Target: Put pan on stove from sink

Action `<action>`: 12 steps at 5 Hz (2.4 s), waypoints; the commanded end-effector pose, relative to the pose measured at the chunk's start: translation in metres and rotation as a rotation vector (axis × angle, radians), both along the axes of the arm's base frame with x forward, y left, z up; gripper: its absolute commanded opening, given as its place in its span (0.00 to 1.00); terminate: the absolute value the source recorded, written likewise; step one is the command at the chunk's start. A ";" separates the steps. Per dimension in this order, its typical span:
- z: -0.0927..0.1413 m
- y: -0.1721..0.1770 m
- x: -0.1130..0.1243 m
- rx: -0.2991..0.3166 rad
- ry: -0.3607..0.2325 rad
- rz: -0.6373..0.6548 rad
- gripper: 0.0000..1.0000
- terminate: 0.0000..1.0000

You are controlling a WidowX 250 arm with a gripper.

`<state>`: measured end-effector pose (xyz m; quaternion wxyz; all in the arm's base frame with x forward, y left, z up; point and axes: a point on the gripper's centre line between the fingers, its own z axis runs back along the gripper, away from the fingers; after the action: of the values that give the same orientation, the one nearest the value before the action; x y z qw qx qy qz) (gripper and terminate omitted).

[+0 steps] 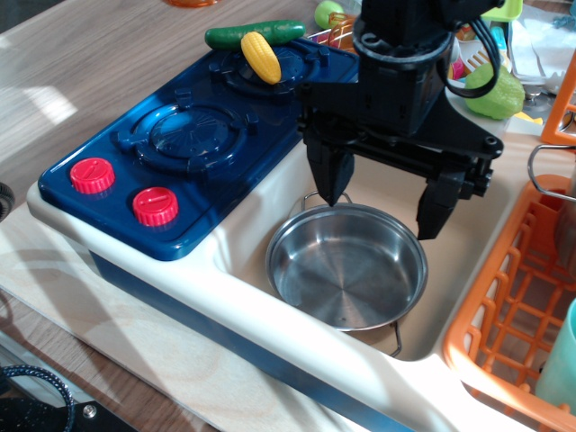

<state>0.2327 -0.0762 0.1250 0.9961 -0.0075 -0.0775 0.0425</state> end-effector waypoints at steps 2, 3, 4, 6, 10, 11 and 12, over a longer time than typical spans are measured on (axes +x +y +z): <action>0.000 -0.001 0.004 0.041 -0.025 0.186 1.00 0.00; -0.004 -0.001 0.007 0.012 -0.046 0.312 1.00 0.00; -0.013 -0.005 0.011 0.032 -0.107 0.413 1.00 0.00; -0.037 -0.001 0.025 0.054 -0.235 0.520 1.00 0.00; -0.062 0.013 0.038 -0.030 -0.278 0.527 1.00 0.00; -0.068 0.009 0.036 -0.050 -0.263 0.532 1.00 0.00; -0.073 0.006 0.037 -0.060 -0.251 0.549 0.00 0.00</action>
<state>0.2696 -0.0707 0.0498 0.9301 -0.0231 -0.1933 0.3114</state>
